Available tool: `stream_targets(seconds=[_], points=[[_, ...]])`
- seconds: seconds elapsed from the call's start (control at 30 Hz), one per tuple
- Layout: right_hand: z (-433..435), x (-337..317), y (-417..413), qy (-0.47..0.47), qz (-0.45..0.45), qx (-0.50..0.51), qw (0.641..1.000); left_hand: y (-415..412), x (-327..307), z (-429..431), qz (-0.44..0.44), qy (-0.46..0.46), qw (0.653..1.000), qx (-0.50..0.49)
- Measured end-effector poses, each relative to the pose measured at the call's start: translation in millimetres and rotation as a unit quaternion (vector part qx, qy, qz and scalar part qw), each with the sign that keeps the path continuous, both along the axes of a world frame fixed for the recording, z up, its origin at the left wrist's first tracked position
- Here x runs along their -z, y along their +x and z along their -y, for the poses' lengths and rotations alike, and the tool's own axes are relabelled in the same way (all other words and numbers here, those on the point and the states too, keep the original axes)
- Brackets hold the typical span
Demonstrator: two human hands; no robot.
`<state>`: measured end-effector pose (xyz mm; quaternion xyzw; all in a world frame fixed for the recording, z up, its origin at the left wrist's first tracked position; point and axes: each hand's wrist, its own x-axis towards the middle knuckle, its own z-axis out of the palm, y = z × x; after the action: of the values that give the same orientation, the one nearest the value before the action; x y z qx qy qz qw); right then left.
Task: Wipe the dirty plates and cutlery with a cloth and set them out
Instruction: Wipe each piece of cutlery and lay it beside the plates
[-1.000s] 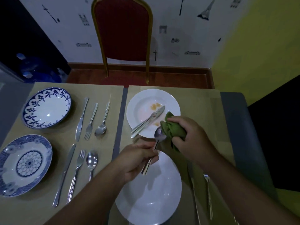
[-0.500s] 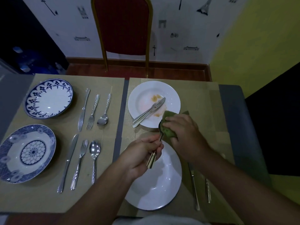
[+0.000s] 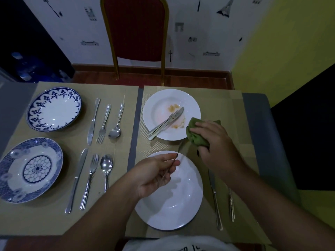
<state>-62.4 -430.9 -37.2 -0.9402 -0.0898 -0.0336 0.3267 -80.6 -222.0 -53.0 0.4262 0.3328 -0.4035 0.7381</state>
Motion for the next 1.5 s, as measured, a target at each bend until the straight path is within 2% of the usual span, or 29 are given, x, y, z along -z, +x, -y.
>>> stream_targets(seconds=[0.17, 0.33, 0.47, 0.57, 0.63, 0.77, 0.83, 0.97, 1.17, 1.4, 1.5], points=[[-10.8, 0.6, -14.0, -0.004, 0.009, -0.055, 0.998, -3.9, -0.8, 6.2, 0.059, 0.096, 0.994, 0.0], [-17.1, 11.2, -18.1, -0.053, -0.026, -0.154, 0.986, -9.8, -7.3, 6.6, 0.112, 0.112, 0.987, 0.016], [-12.6, 15.2, -7.4, -0.04, -0.05, -0.075, 0.995, -14.5, -5.4, 5.3, 0.098, 0.1, 0.99, -0.003], [-24.1, 19.5, -30.0, -0.075, -0.006, -0.147, 0.986, -17.4, -2.2, 8.2, 0.104, 0.085, 0.991, 0.012], [-22.4, 21.0, -30.9, -0.069, -0.014, -0.157, 0.985, -20.6, 0.5, 8.1, 0.116, 0.084, 0.989, 0.031], [-6.1, 20.5, -3.6, -0.058, -0.067, -0.062, 0.994, -24.3, 6.0, 3.7, 0.091, 0.079, 0.993, 0.014], [-1.2, 18.4, 1.3, -0.072, -0.058, -0.036, 0.995, -21.2, 6.4, 1.8, 0.066, 0.051, 0.997, -0.001], [7.1, 9.8, 2.4, -0.029, -0.03, 0.034, 0.999, -17.2, 7.8, -0.9, 0.034, 0.024, 0.999, -0.025], [-9.3, 1.1, -20.6, -0.011, 0.018, -0.037, 0.999, -13.6, 5.4, 11.0, 0.058, 0.05, 0.994, -0.083], [-16.4, 15.3, -34.0, -0.064, 0.012, -0.118, 0.991, -17.7, 0.9, 11.2, 0.093, 0.014, 0.995, -0.025], [-12.8, 16.8, -23.5, -0.077, -0.023, -0.125, 0.989, -22.5, 4.3, 7.2, 0.089, 0.024, 0.996, -0.018]])
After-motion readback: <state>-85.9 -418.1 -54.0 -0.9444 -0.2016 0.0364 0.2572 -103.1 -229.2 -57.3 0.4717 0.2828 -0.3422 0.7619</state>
